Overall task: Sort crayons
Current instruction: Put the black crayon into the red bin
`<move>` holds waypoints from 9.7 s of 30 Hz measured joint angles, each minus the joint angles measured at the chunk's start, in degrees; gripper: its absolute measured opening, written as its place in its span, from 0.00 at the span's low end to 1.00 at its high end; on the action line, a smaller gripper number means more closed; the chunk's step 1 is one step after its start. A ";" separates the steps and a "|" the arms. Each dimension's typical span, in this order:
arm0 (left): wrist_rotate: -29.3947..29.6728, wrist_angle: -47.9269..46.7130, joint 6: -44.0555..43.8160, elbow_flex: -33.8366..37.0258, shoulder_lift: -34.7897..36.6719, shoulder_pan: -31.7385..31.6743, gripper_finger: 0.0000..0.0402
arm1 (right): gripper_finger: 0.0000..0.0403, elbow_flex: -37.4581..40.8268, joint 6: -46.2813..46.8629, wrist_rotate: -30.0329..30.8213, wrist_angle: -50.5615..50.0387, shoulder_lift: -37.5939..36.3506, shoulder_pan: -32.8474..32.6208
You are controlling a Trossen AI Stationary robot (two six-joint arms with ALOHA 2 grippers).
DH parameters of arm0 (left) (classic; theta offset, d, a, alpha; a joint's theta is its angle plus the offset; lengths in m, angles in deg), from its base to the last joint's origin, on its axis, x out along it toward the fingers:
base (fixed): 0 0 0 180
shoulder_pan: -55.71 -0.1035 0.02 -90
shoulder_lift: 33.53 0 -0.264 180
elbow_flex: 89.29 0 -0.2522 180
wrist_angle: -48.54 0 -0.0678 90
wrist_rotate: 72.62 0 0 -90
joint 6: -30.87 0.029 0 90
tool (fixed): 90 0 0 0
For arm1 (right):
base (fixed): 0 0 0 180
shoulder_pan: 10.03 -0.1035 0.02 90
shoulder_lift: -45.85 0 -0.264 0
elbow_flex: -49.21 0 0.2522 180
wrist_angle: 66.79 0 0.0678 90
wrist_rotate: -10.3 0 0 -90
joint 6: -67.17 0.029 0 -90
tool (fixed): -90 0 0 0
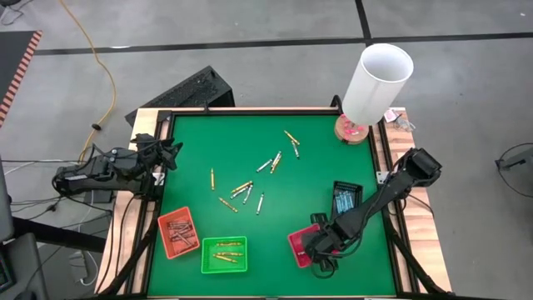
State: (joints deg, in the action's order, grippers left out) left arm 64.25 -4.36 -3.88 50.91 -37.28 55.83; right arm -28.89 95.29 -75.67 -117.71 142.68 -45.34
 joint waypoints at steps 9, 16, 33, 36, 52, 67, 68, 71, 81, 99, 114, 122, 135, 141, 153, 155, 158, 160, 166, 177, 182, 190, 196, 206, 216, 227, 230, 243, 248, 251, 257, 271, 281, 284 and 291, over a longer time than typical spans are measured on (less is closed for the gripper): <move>0.10 -0.05 0.00 0.00 0.00 0.01 0.56 | 0.00 0.00 -4.45 -2.44 0.00 2.03 1.83; 0.11 -0.09 0.00 0.00 0.02 -0.01 0.56 | 0.00 0.00 -4.71 -2.71 0.23 2.86 1.79; 0.24 -0.04 0.00 0.00 0.02 0.01 0.56 | 0.00 0.00 -11.82 -2.75 0.07 2.89 2.51; 0.35 -0.04 0.00 0.00 0.02 -0.01 0.56 | 0.00 0.00 -14.20 -2.77 0.07 2.89 2.70; 0.34 -0.04 0.00 0.00 0.02 -0.01 0.56 | 0.00 -0.05 -18.66 -5.00 0.04 4.95 5.07; 0.42 0.00 0.02 0.00 0.00 -0.01 0.56 | 0.05 -0.28 -17.22 -5.60 0.05 5.77 5.09; 0.42 0.00 0.02 0.00 0.00 -0.01 0.56 | 0.05 -0.28 -16.58 -5.59 0.04 5.77 5.09; 0.42 0.00 0.01 0.00 0.00 0.01 0.56 | 0.09 -0.26 -15.34 -5.58 0.03 5.79 5.13; 0.46 0.00 0.02 0.00 0.00 0.01 0.56 | 0.19 -2.70 -15.04 -5.60 -1.97 5.99 5.13; 0.48 0.00 0.00 0.00 0.00 0.00 0.56 | 0.20 -19.92 -20.50 -2.90 -22.52 5.97 7.98; 0.16 -0.02 -0.01 0.00 0.00 0.00 0.56 | 0.20 -17.39 -26.71 -2.04 -23.49 -0.79 34.54; 0.31 -0.02 0.13 0.00 0.00 -0.01 0.56 | 0.20 -6.27 -15.52 3.68 -13.09 -5.77 52.60; 0.48 -0.02 -0.11 0.00 0.00 -0.01 0.56 | 0.20 -2.91 -11.43 4.89 2.47 -0.54 56.39; 0.49 -0.03 -0.24 0.00 0.02 -0.01 0.56 | 0.20 -2.91 -10.76 5.22 3.11 3.04 55.85; 0.49 -0.05 -0.23 0.00 0.02 0.00 0.56 | 0.21 -2.95 -8.19 5.51 3.25 3.76 57.17; 0.50 -0.04 -0.24 0.00 0.00 0.00 0.56 | 0.24 -2.95 -7.94 5.51 2.68 3.76 57.17; 0.50 -0.04 -0.22 0.00 0.00 -0.01 0.56 | 0.29 -2.95 -6.40 5.51 3.17 3.76 57.15; 0.50 -0.04 -0.22 0.00 0.01 0.01 0.56 | 0.34 -2.95 -5.61 5.49 3.47 3.76 57.23; 0.50 -0.04 -0.22 0.00 0.02 0.01 0.56 | 0.42 -2.95 -5.44 7.27 4.13 3.76 57.30; 0.48 -0.07 -0.22 0.00 0.02 0.01 0.56 | 0.38 -3.01 -4.57 7.85 6.15 9.33 56.70; 0.50 -0.05 -0.20 0.00 0.02 -0.01 0.56 | 0.38 -3.12 -4.52 7.80 5.96 9.88 56.82; 0.50 -0.07 -0.17 0.00 0.02 0.01 0.56 | 0.27 -3.25 -4.56 5.74 3.30 9.88 57.10; 0.50 -0.07 -0.17 0.00 0.02 -0.01 0.56 | 0.17 -3.19 -4.57 5.09 1.65 9.92 57.24; 0.48 -0.07 -0.17 0.00 0.02 0.00 0.56 | 0.01 -4.11 -4.64 3.92 0.23 9.99 57.19; 0.04 -0.06 -0.20 0.00 0.02 0.01 0.56 | 0.01 -14.39 -9.10 4.08 -9.05 10.32 55.20; 0.03 -0.06 -0.20 0.00 0.02 -0.01 0.56 | 0.00 -17.55 -15.12 6.59 -26.59 3.86 45.01; 0.03 -0.07 -0.20 0.00 0.02 0.01 0.56 | 0.00 -17.56 -14.51 6.84 -31.09 0.81 40.55; 0.04 -0.05 -0.20 0.00 0.02 0.01 0.56 | 0.00 -17.62 -1.81 4.42 -33.10 -8.48 14.69; 0.35 -0.07 -0.20 0.00 0.02 0.00 0.56 | 0.00 -17.62 2.36 3.10 -31.56 -7.16 5.88; 0.52 -0.06 -0.20 0.00 0.02 -0.01 0.56 | 0.00 -17.62 2.48 3.23 -29.16 -5.99 2.77; 0.56 -0.07 -0.35 -0.02 0.02 -0.01 0.56 | 0.00 -17.64 3.80 1.60 -25.71 -1.03 0.45; 0.55 -0.07 -0.44 -0.02 0.02 -0.01 0.56 | 0.00 -17.62 1.02 -4.22 -25.06 9.88 -2.28; 0.52 -0.07 -0.44 -0.02 0.01 0.01 0.56 | 0.00 -17.28 -4.64 1.68 -23.38 10.10 -1.99; 0.52 -0.07 -0.44 -0.02 0.02 0.01 0.56 | 0.00 -15.25 -5.07 1.58 -20.53 10.13 -1.68; 0.55 -0.07 -0.44 -0.02 0.02 -0.01 0.56 | 0.00 -13.07 -5.55 0.65 -20.34 10.14 -1.77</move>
State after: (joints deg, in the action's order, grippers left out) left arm 64.80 -4.42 -4.31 50.89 -37.26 55.83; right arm -41.96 89.73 -75.02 -138.05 152.83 -47.11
